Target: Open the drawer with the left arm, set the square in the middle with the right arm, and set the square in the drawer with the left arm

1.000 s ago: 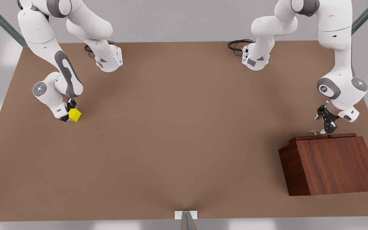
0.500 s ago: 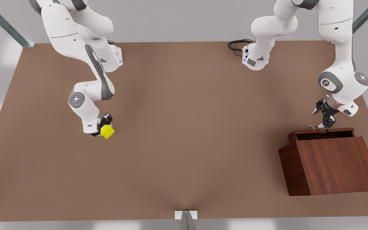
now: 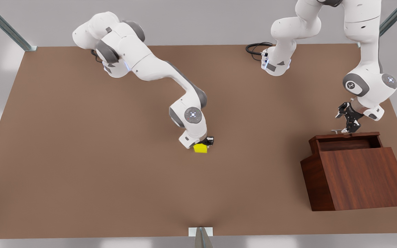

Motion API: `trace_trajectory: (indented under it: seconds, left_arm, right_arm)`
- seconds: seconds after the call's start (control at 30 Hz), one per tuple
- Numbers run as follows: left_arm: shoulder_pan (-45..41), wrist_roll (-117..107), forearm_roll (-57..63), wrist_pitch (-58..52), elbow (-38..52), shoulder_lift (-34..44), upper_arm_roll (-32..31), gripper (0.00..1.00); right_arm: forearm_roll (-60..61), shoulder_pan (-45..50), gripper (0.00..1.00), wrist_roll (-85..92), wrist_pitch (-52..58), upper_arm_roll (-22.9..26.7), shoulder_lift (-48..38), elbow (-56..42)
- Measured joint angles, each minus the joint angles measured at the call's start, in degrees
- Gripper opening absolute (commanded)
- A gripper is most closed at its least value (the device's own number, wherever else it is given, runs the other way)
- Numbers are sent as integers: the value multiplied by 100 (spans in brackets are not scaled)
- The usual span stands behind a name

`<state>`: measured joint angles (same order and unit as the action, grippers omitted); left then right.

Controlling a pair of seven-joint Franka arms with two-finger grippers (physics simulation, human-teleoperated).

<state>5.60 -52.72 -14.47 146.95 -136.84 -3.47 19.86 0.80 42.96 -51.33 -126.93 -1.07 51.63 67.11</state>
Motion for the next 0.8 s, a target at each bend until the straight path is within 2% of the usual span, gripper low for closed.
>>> trace_trajectory:
  seconds: [0.1, 0.27, 0.37, 0.47, 0.5, 0.53, 0.6, 0.67, 0.73, 0.8]
  left_arm:
    - [-38, -2, 7, 0, -121, 86, 66, 100]
    - [33, -8, 9, 0, -330, 323, 116, 100]
    - [23, -11, 12, -129, -392, 437, 181, 100]
    - [25, -11, 17, -254, -422, 569, 200, 100]
    - [5, -11, 20, -382, -423, 666, 203, 100]
    - [-33, -11, 33, -474, -423, 753, 204, 100]
    - [-83, 13, 276, -1061, -414, 1440, 325, 100]
    - [-392, 390, 614, -1131, -372, 1786, 326, 100]
    - [-833, 1651, 831, -1117, -164, 1841, 326, 100]
    - [-1026, 2830, 959, -1124, 232, 1615, -32, 100]
  right_arm:
    - [33, 142, 65, -1325, -92, 58, 419, -538]
    - [31, 278, 65, -2232, -51, 57, 768, -1147]
    - [20, 433, 77, -2635, -31, 124, 1076, -1428]
    - [-16, 433, 79, -2264, -306, 124, 1148, -1459]
    - [-17, 433, 92, -2113, -316, 124, 1148, -1455]
    - [-18, 433, 100, -2118, -332, 124, 1148, -1447]
    - [-18, 433, 100, -2127, -428, 124, 1148, -1431]
    - [-18, 433, 100, -2118, -420, 124, 1148, -1420]
    - [-18, 423, 100, -2085, -339, 178, 1075, -1404]
    - [-50, 393, 100, -1647, -302, 286, 343, -864]
